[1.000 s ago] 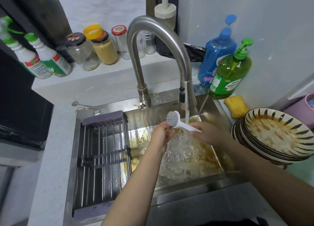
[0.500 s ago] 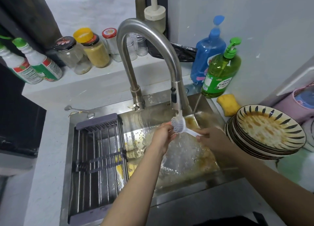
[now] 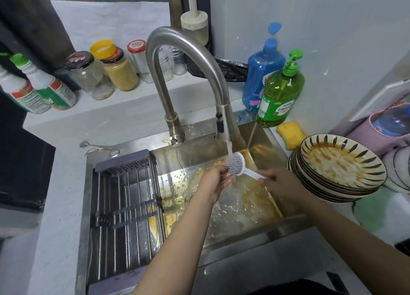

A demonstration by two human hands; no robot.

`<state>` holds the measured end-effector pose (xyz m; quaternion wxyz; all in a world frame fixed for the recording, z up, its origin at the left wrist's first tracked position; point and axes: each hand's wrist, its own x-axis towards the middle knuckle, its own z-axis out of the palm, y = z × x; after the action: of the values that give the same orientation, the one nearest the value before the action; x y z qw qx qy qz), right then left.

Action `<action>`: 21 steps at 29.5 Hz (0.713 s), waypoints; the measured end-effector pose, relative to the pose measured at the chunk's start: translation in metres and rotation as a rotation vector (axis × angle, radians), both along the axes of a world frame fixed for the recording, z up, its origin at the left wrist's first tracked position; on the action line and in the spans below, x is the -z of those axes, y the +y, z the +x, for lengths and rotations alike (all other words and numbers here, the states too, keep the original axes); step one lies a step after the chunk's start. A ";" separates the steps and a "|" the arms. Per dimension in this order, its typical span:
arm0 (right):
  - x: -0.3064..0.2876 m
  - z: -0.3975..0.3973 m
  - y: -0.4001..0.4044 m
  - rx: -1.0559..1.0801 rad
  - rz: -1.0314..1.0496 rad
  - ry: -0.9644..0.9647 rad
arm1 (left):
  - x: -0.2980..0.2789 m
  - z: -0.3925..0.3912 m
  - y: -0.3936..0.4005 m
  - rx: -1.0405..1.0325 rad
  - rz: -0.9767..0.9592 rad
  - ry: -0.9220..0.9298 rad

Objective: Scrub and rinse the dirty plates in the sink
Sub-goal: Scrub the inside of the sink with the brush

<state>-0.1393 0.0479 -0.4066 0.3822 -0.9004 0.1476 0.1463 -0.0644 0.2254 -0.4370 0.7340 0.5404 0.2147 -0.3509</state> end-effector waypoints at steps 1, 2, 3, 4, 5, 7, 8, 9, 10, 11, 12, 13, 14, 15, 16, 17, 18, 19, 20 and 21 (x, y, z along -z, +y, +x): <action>-0.001 0.002 0.000 0.000 -0.003 -0.001 | -0.002 0.000 0.001 -0.010 -0.016 -0.003; -0.001 0.003 0.000 0.002 -0.008 0.000 | -0.003 0.000 0.001 -0.017 -0.029 -0.002; -0.001 0.005 0.001 0.004 -0.010 -0.002 | -0.004 0.000 0.003 -0.029 -0.049 -0.005; -0.002 0.006 0.002 0.007 -0.005 -0.008 | -0.005 0.000 0.004 -0.038 -0.066 -0.006; -0.002 0.008 0.003 0.011 0.006 -0.014 | -0.006 0.000 0.006 -0.048 -0.086 -0.004; -0.002 0.012 0.005 0.007 0.026 -0.027 | -0.007 0.001 0.010 -0.074 -0.122 0.005; -0.003 0.014 0.006 0.004 0.033 -0.033 | -0.006 0.002 0.013 -0.091 -0.134 0.011; -0.002 0.016 0.007 0.007 0.040 -0.036 | -0.006 0.002 0.015 -0.107 -0.148 0.015; -0.002 0.019 0.009 0.011 0.047 -0.040 | -0.006 0.002 0.018 -0.121 -0.154 0.014; -0.001 0.022 0.012 0.020 0.056 -0.042 | -0.006 0.002 0.020 -0.134 -0.162 0.013; 0.000 0.024 0.014 0.032 0.067 -0.041 | -0.005 0.002 0.023 -0.142 -0.166 0.008; 0.001 0.026 0.016 0.048 0.079 -0.034 | -0.004 0.003 0.023 -0.148 -0.169 0.002; 0.001 0.028 0.019 0.058 0.095 -0.025 | -0.004 0.003 0.026 -0.153 -0.168 -0.008; 0.001 0.030 0.021 0.065 0.110 -0.015 | -0.004 0.004 0.027 -0.155 -0.169 -0.018; 0.002 0.032 0.024 0.070 0.127 -0.009 | -0.004 0.004 0.028 -0.156 -0.163 -0.027; 0.002 0.034 0.026 0.074 0.138 -0.007 | -0.003 0.005 0.029 -0.156 -0.155 -0.036; 0.002 0.036 0.027 0.078 0.141 -0.009 | -0.002 0.006 0.030 -0.156 -0.143 -0.044; 0.002 0.038 0.029 0.082 0.137 -0.012 | -0.002 0.007 0.031 -0.156 -0.134 -0.050; 0.003 0.039 0.030 0.088 0.137 -0.013 | -0.002 0.007 0.031 -0.154 -0.126 -0.058; 0.002 0.040 0.031 0.093 0.140 -0.013 | -0.002 0.008 0.032 -0.152 -0.121 -0.067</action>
<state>-0.0990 0.0787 -0.4086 0.4515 -0.8646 0.1763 0.1327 -0.0562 0.2569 -0.4353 0.7965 0.4889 0.2087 -0.2882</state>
